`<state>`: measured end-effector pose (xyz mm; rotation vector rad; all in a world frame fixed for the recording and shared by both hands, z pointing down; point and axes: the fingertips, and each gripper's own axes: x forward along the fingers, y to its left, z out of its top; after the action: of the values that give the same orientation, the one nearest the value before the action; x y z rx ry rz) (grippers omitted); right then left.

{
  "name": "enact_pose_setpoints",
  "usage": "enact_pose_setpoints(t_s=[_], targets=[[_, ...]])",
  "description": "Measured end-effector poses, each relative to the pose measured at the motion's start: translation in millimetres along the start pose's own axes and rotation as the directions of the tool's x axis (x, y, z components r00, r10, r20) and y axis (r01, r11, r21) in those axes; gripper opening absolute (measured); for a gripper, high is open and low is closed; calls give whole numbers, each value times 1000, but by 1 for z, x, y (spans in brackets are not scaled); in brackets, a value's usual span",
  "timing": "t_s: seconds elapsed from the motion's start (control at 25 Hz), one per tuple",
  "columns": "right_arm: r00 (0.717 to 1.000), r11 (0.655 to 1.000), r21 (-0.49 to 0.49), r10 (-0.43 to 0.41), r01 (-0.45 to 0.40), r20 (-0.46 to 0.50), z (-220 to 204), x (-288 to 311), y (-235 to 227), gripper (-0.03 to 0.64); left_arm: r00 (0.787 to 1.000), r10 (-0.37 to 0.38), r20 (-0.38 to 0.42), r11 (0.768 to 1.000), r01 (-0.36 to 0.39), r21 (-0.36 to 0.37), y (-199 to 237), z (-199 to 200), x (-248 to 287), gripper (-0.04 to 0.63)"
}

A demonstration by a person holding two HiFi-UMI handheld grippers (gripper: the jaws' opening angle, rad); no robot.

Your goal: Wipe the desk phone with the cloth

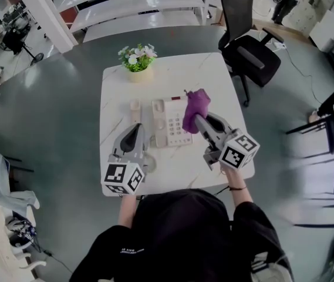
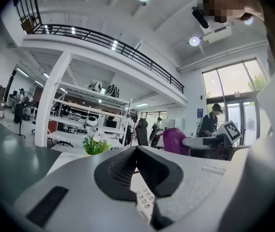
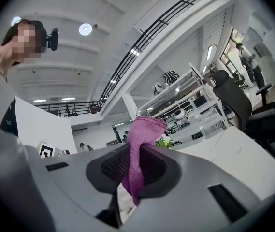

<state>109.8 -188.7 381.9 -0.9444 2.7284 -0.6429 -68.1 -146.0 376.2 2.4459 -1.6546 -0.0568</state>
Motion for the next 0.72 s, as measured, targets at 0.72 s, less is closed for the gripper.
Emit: enact_pose_setpoints(t_s=[0.72], targets=[[998,995,-74,-61,63,33,17,-15,-6,35,997,60,38,997,-62,44,17,17,-16,-2]])
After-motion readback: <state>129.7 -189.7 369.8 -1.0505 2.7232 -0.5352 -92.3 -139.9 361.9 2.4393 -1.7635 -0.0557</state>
